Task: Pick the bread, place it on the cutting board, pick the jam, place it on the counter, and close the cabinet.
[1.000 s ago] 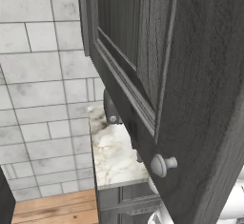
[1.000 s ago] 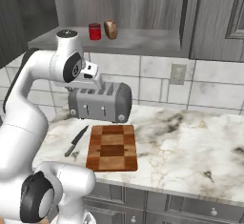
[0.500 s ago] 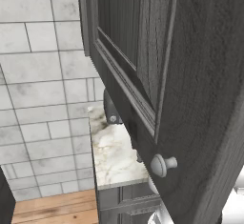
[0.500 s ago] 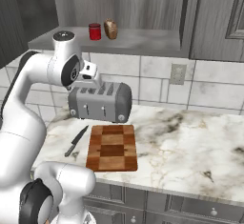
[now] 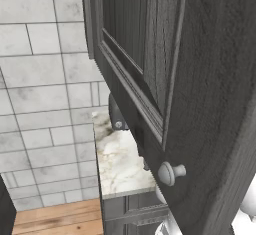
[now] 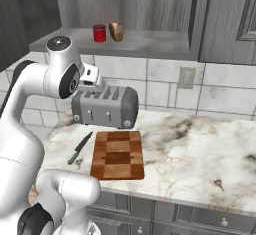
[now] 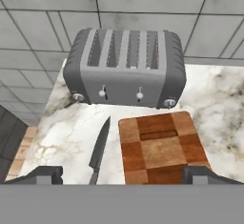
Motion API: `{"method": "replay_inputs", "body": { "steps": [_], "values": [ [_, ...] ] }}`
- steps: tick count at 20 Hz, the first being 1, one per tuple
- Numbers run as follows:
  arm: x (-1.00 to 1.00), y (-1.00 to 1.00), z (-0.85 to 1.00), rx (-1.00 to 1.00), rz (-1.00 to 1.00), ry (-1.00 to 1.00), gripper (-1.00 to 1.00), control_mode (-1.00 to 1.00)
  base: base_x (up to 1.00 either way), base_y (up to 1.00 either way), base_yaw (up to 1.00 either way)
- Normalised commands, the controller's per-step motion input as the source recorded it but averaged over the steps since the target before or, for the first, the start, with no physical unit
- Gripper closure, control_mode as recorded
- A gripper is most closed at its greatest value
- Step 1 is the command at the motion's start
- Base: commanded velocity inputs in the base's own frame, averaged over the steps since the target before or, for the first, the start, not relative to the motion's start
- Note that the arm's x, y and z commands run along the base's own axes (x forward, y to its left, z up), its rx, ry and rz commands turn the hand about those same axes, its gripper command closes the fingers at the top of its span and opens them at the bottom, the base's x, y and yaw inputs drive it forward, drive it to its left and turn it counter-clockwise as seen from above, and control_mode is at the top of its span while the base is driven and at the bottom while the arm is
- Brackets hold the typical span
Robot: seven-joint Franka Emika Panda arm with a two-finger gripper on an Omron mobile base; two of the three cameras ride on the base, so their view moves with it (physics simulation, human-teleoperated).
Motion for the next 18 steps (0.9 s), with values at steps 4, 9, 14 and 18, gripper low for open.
{"method": "replay_inputs", "body": {
  "steps": [4,9,14,18],
  "values": [
    [-0.12,0.00,0.16,0.00,0.00,-0.13,-1.00,-1.00,0.00,0.00,0.00],
    [-0.05,0.00,0.15,0.00,0.00,-0.10,-1.00,-1.00,0.00,0.00,0.00],
    [-0.01,0.00,0.20,0.00,0.00,-0.09,-1.00,-1.00,0.00,0.00,0.00],
    [-0.01,0.00,0.26,0.00,0.00,-0.05,-1.00,-1.00,0.00,0.00,0.00]
  ]
}}
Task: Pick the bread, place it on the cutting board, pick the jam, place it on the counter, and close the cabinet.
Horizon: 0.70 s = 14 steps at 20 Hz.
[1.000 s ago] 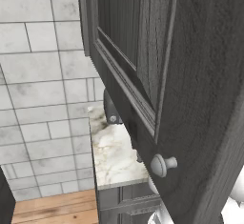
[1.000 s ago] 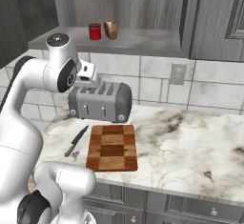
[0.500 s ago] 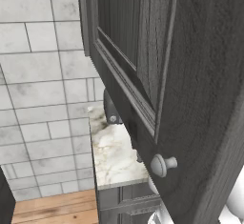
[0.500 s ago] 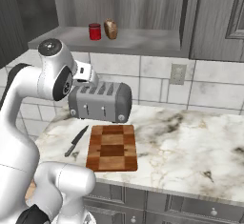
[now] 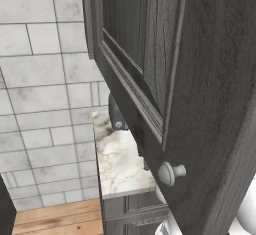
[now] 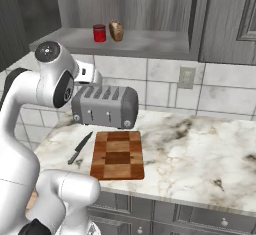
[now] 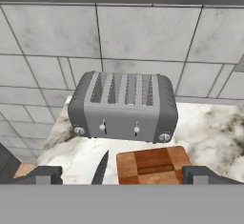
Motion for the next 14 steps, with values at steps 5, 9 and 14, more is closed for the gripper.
{"method": "replay_inputs", "body": {
  "steps": [5,9,14],
  "values": [
    [0.00,0.00,0.26,0.00,0.00,-0.01,-1.00,-1.00,0.00,0.00,0.00],
    [0.00,0.00,0.26,0.00,0.00,0.00,-1.00,-1.00,0.00,0.00,0.00],
    [0.00,0.00,0.27,0.00,0.00,0.00,-1.00,-1.00,0.00,0.00,0.00]
  ]
}}
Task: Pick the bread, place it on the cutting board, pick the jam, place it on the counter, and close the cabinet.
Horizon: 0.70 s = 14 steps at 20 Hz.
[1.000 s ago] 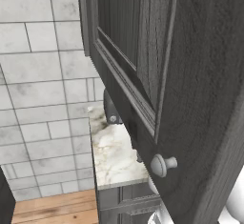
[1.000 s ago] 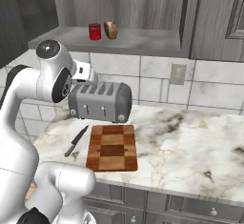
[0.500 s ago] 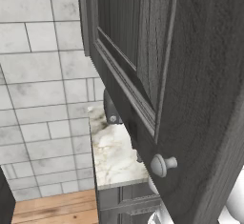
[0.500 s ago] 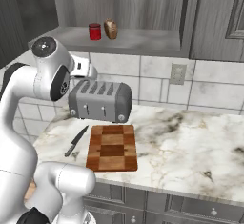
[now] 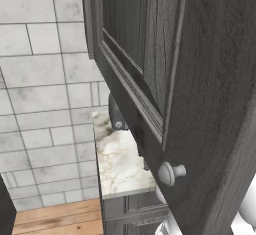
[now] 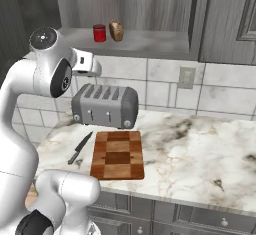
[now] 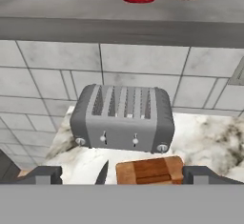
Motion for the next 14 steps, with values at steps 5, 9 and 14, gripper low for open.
{"method": "replay_inputs", "body": {
  "steps": [5,9,14],
  "values": [
    [0.00,0.00,0.27,0.00,0.00,0.00,-1.00,-1.00,0.00,0.00,0.00],
    [0.00,0.00,0.24,0.00,0.00,0.00,-1.00,-1.00,0.00,0.00,0.00],
    [0.00,0.00,0.21,0.00,0.00,0.00,-1.00,-1.00,0.00,0.00,0.00]
  ]
}}
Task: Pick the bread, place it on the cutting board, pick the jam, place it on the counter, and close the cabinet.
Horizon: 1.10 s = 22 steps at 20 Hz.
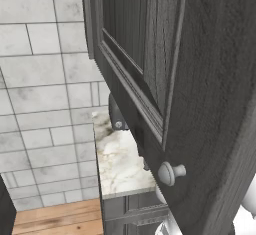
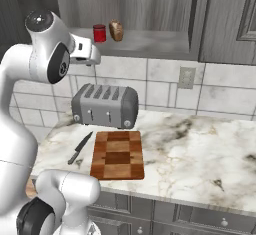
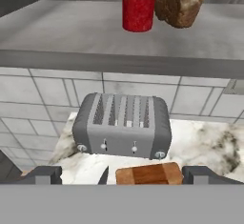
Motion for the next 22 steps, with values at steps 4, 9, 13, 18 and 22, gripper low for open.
{"method": "replay_inputs", "body": {
  "steps": [4,9,13,18,22],
  "values": [
    [0.00,0.00,0.20,0.00,0.00,0.00,-1.00,-1.00,0.00,0.00,0.00],
    [0.00,0.00,0.14,0.00,0.00,-0.01,-1.00,-1.00,0.00,0.00,0.00],
    [0.02,0.00,0.04,0.00,0.00,-0.02,-1.00,-1.00,0.00,0.00,0.00],
    [0.13,0.00,0.00,0.00,0.00,-0.03,-1.00,-1.00,0.00,0.00,0.00],
    [0.20,0.00,0.00,0.00,0.00,-0.04,-1.00,-1.00,0.00,0.00,0.00]
  ]
}}
